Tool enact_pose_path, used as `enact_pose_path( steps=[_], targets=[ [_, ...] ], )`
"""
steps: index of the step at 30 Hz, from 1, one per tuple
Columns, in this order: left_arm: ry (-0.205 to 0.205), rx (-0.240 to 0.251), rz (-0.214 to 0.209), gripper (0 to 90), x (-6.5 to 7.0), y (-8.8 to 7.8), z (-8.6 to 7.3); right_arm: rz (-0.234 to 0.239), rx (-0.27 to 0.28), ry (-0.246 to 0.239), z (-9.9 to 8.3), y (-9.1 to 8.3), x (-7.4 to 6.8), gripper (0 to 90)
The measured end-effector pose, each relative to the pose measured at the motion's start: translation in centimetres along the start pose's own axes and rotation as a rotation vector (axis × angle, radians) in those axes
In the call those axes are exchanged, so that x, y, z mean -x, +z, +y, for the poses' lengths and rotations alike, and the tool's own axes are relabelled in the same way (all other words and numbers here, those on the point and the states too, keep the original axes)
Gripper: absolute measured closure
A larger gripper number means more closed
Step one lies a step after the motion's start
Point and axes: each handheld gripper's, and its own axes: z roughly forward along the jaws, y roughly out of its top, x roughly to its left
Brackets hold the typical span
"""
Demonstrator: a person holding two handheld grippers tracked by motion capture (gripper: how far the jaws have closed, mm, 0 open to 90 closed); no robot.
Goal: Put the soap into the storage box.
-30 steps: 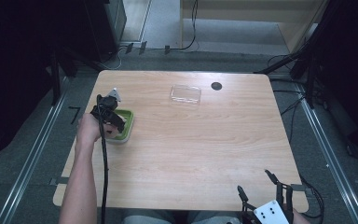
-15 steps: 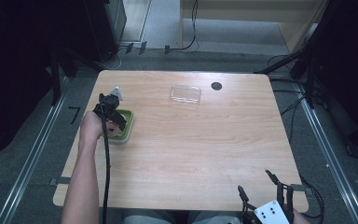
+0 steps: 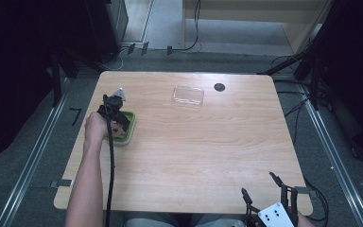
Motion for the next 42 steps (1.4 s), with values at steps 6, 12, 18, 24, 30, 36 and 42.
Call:
enact_pose_path(
  steps=[6, 12, 18, 24, 30, 36, 42],
  targets=[
    [-0.012, 0.011, -0.006, 33.7, 0.1, 0.4, 0.1, 0.000, 0.000, 0.002, 0.0, 0.0, 0.0, 13.2],
    [-0.023, 0.026, -0.019, 33.7, 0.0, 0.6, 0.1, 0.001, 0.002, 0.004, 0.0, 0.0, 0.0, 13.2],
    [-0.027, 0.034, -0.024, 33.7, -0.2, 0.9, 0.0, 0.003, 0.002, 0.005, 0.1, 0.0, -0.1, 13.2],
    [-0.026, 0.026, -0.026, 33.8, -0.2, 1.5, 0.0, 0.002, 0.003, 0.001, 0.1, 0.1, -0.1, 13.2],
    [-0.027, 0.026, -0.027, 33.7, -0.2, 1.5, 0.0, 0.003, 0.004, 0.000, 0.1, 0.1, -0.1, 13.2],
    [-0.027, 0.021, -0.033, 33.4, -0.1, 1.6, -0.1, 0.004, 0.006, -0.002, 0.1, 0.1, 0.0, 13.2],
    [-0.028, 0.024, -0.034, 31.7, -0.2, 1.4, -0.2, 0.005, 0.007, -0.001, 0.1, 0.2, -0.1, 13.2]
  ],
)
